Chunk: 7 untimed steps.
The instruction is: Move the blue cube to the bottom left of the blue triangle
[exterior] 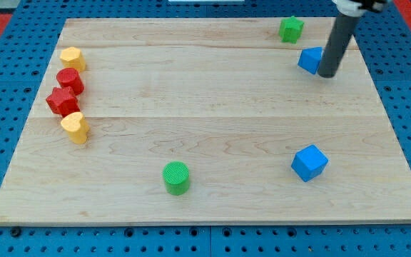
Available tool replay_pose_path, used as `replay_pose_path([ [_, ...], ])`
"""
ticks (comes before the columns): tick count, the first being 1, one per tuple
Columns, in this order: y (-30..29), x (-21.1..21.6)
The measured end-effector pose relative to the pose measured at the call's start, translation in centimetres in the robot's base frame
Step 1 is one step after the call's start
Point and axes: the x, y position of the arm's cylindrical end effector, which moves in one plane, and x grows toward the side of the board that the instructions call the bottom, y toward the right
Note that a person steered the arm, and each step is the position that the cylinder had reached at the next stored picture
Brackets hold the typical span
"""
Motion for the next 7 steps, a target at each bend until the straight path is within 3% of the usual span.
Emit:
replay_pose_path([
  [2,-2.8,-5.5],
  [5,5.5,17.6],
  [6,-0.6,20.8],
  [7,-7.9,20.0],
])
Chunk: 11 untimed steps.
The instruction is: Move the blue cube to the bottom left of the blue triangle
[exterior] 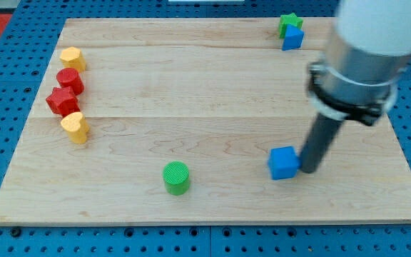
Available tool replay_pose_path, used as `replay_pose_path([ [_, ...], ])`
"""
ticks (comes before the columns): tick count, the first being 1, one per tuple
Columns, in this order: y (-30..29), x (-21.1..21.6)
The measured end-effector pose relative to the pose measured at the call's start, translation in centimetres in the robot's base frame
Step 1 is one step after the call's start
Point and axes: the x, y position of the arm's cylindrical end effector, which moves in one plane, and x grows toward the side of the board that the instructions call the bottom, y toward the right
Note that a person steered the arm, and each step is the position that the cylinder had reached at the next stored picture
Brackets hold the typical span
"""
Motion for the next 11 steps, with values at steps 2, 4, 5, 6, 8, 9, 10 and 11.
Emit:
replay_pose_path([
  [2,-2.2,3.5],
  [4,-4.2,-4.6],
  [5,-4.3,-3.0],
  [6,-4.3,-0.5],
  [8,-10.7,-6.0],
  [9,-9.9,-7.0],
  [10,-12.7,-4.7],
  [11,-7.8,-3.0],
])
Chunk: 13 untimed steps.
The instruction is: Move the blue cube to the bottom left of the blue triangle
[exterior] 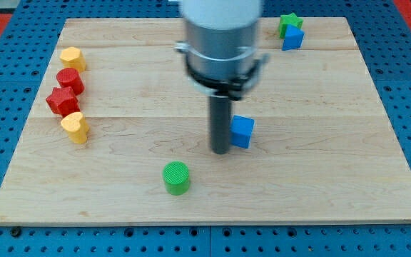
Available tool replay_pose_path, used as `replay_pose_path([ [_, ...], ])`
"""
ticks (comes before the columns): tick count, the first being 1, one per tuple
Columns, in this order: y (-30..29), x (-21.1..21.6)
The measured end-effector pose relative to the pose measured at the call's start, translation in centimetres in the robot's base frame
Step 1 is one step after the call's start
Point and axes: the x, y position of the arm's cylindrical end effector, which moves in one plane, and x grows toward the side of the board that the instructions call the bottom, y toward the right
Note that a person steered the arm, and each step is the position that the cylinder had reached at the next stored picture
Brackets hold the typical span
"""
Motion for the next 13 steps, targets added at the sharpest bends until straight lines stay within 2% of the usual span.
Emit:
replay_pose_path([
  [1,3.7,-3.2],
  [2,4.0,-8.0],
  [3,4.8,-11.0],
  [5,-2.5,-10.7],
  [6,0.7,-13.4],
  [7,0.9,-15.9],
  [8,-5.6,-15.7],
  [9,-9.0,-16.6],
  [10,-4.9,-18.4],
  [12,6.6,-19.1],
  [13,2.5,-19.1],
])
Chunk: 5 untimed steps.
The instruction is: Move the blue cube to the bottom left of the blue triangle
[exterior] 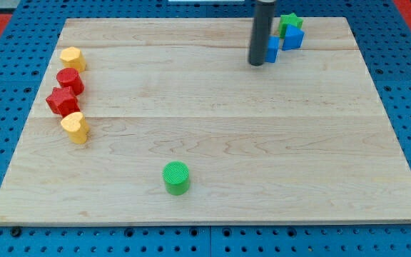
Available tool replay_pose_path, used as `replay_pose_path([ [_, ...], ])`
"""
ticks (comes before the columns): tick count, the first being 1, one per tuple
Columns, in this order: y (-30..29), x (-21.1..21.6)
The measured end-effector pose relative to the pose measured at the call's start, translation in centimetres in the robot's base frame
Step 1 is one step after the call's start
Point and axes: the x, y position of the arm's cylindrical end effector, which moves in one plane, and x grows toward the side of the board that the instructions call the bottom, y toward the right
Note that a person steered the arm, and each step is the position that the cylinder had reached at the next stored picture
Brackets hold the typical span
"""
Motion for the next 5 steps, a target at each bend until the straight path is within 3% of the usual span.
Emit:
replay_pose_path([
  [1,-1.1,-3.8],
  [2,1.6,-4.3],
  [5,4.9,4.0],
])
